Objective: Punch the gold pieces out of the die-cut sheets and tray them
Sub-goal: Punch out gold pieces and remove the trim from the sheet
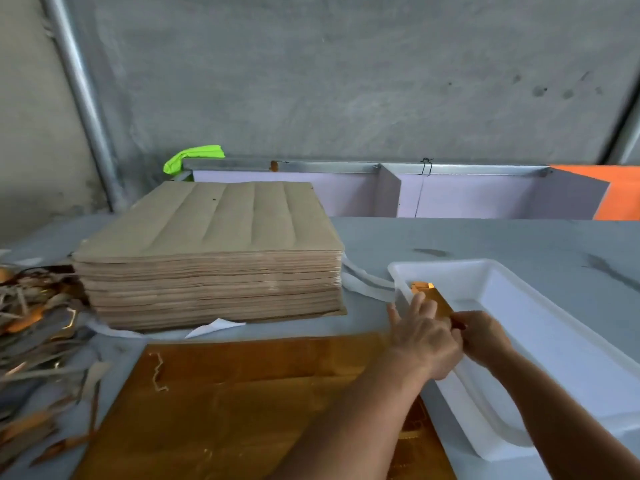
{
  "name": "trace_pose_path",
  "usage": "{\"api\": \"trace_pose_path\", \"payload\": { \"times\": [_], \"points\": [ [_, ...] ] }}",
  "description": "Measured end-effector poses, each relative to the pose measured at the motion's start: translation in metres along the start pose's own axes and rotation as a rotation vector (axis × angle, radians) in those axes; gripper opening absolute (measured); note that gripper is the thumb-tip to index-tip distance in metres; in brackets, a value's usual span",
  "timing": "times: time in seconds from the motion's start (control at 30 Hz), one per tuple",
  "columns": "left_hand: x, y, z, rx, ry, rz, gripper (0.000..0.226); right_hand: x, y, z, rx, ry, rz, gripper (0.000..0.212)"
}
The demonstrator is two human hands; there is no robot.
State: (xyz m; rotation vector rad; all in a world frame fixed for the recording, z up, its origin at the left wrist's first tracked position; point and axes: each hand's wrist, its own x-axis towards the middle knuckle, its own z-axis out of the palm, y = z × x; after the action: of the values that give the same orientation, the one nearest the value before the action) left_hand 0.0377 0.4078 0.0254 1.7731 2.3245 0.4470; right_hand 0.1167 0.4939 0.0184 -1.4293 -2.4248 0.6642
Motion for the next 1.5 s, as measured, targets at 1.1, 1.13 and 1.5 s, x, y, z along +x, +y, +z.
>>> {"api": "trace_pose_path", "payload": {
  "times": [1.1,1.13,1.5],
  "points": [
    [-0.276,-0.236,-0.082,0.476,0.213,-0.876,0.051,-0.241,-0.047,0.065,0.09,0.201,-0.061,0.025],
    [-0.278,-0.22,-0.074,0.457,0.221,-0.799,0.054,-0.248,-0.045,0.067,0.048,0.178,-0.017,0.03],
    [-0.304,-0.143,0.032,0.25,0.036,-0.4,0.069,-0.277,-0.041,0.073,-0.164,0.046,0.231,0.056]
  ]
}}
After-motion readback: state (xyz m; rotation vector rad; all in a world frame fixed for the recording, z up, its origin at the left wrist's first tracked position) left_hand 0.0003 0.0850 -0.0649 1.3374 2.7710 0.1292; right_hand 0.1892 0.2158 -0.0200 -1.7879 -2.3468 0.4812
